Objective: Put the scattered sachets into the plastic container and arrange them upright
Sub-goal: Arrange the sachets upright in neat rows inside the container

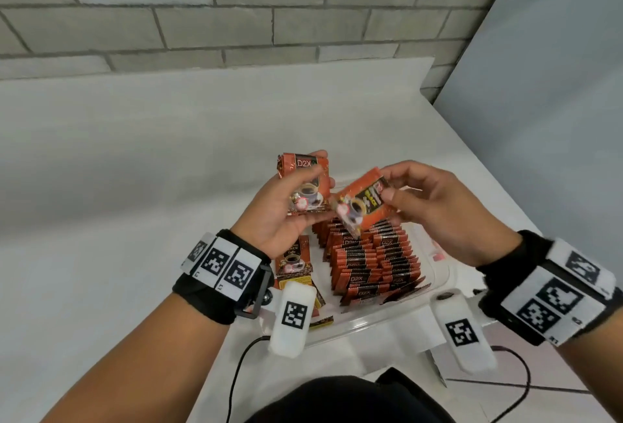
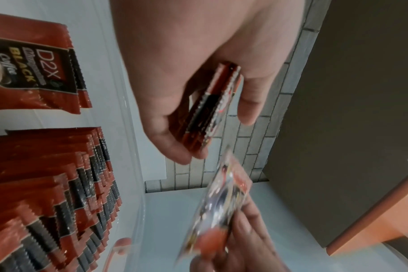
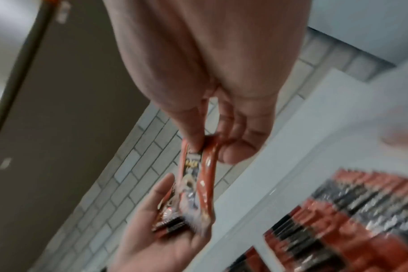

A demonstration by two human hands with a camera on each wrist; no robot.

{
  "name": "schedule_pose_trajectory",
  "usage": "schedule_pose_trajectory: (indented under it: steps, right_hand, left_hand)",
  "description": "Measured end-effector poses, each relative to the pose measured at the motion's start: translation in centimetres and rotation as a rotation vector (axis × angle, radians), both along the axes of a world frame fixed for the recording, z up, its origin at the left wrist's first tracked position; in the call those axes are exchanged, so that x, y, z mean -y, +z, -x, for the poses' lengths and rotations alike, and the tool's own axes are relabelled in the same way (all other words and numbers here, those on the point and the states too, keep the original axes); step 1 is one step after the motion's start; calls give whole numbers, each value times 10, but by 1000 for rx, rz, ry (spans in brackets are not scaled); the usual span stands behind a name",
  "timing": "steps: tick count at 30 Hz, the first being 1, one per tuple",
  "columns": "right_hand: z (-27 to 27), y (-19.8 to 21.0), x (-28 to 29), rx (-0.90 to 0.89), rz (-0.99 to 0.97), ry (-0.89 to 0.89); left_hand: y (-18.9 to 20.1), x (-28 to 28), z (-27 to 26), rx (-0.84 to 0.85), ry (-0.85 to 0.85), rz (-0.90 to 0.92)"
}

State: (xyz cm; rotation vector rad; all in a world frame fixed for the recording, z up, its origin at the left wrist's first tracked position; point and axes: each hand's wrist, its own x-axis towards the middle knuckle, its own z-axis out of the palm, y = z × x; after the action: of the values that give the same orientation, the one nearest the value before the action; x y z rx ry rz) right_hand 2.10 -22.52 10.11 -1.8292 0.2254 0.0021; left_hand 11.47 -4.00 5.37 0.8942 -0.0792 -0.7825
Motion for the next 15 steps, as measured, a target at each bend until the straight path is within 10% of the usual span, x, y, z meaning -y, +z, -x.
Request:
schedule_pose_trajectory:
  steps: [6, 15]
  right_hand:
    - [25, -9, 2, -77, 563, 494]
    - [32, -41, -8, -137, 903, 637]
  left_hand:
    - [-2, -2, -3, -10, 27, -37]
    - [-1, 0, -2, -2, 8, -62]
